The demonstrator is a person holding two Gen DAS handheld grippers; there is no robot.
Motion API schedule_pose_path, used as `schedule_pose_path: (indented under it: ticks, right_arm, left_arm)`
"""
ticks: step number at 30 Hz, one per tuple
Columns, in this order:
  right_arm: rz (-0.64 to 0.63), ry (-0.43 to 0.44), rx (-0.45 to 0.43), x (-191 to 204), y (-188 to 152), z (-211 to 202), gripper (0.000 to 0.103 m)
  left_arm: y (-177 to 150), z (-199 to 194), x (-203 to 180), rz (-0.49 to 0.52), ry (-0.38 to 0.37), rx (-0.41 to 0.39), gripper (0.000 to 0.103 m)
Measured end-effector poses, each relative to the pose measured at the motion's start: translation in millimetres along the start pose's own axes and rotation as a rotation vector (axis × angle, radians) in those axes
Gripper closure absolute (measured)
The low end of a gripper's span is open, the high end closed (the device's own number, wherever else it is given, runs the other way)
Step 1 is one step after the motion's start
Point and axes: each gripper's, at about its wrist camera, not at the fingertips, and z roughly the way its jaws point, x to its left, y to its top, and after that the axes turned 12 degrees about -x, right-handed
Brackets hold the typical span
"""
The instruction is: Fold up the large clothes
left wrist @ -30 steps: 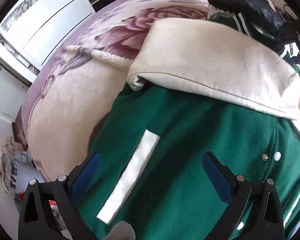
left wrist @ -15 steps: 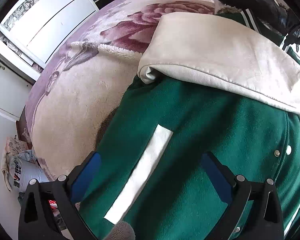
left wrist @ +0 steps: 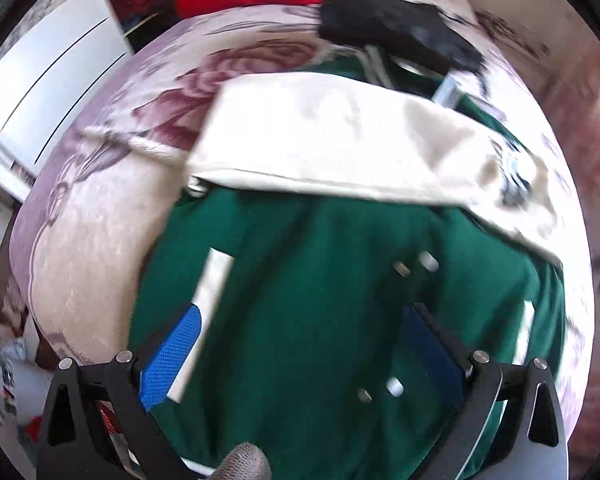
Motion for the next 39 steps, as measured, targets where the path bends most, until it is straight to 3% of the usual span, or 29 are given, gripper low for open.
schedule_pose_path:
  ticks: [4, 7, 8, 10, 12, 18, 21, 24, 25, 27, 29, 30, 35, 36, 37, 39]
  right_arm:
    - [-0.007, 0.024, 0.197, -45.5, -99.2, 53.0, 0.032]
    - [-0.112, -0.080, 0.374, -72.0, -178.5, 103.9, 0.037]
    - [-0.061, -0.029, 0.407, -90.5, -202.7, 114.0, 0.036]
    - [0.007, 0.063, 0.404, -110.2, -207.8, 107.5, 0.036]
    - [0.033, 0.152, 0.440, -126.0, -195.0, 92.6, 0.036]
    - [0.003, 0.290, 0.253, -187.2, -100.6, 19.9, 0.034]
    - [-0.009, 0.341, 0.185, -207.6, -41.8, 5.4, 0.034]
    - [-0.015, 0.402, 0.129, -203.7, 23.2, 10.9, 0.034]
    - [-0.019, 0.422, 0.114, -192.5, 49.1, 17.2, 0.034]
    - [-0.007, 0.487, 0.089, -176.3, 89.9, 34.1, 0.034]
    - [0.024, 0.554, 0.091, -162.3, 119.0, 54.3, 0.034]
    - [0.035, 0.567, 0.086, -155.1, 133.2, 66.0, 0.034]
    - [-0.015, 0.581, 0.075, -111.3, 174.7, 96.0, 0.033]
    - [-0.002, 0.589, 0.052, -105.8, 179.0, 96.3, 0.040]
    - [0.014, 0.603, 0.028, -100.9, 181.6, 94.6, 0.090]
    - [0.032, 0.588, 0.032, -82.8, 183.1, 94.9, 0.095]
  left_arm:
    - [-32.7, -9.1, -35.7, 0.047, 0.018, 0.068, 0.000]
    - [-61.1, -18.9, -61.3, 0.065, 0.063, 0.120, 0.000]
    - [-69.8, -22.1, -70.1, 0.073, 0.080, 0.143, 0.000]
    - [-89.5, -31.0, -94.0, 0.090, 0.106, 0.187, 0.000]
    - [-107.4, -39.1, -120.5, 0.098, 0.103, 0.221, 0.000]
    - [-159.2, -37.8, -223.8, 0.095, -0.034, 0.320, 0.000]
    - [-181.3, -21.9, -260.3, 0.141, -0.037, 0.334, 0.000]
    - [-200.6, -0.4, -281.3, 0.208, 0.033, 0.344, 0.012]
    - [-203.2, 2.1, -281.6, 0.211, 0.063, 0.323, 0.021]
    - [-202.2, -2.0, -276.2, 0.182, 0.083, 0.281, 0.039]
    - [-196.4, -15.7, -270.5, 0.155, 0.073, 0.225, 0.075]
    - [-192.9, -22.3, -267.4, 0.149, 0.079, 0.204, 0.081]
    - [-172.1, -49.1, -245.1, 0.095, 0.073, 0.144, 0.087]
    - [-168.7, -53.2, -243.1, 0.094, 0.072, 0.137, 0.088]
    - [-166.5, -58.2, -243.0, 0.087, 0.070, 0.127, 0.088]
    - [-162.5, -65.8, -240.7, 0.066, 0.061, 0.118, 0.088]
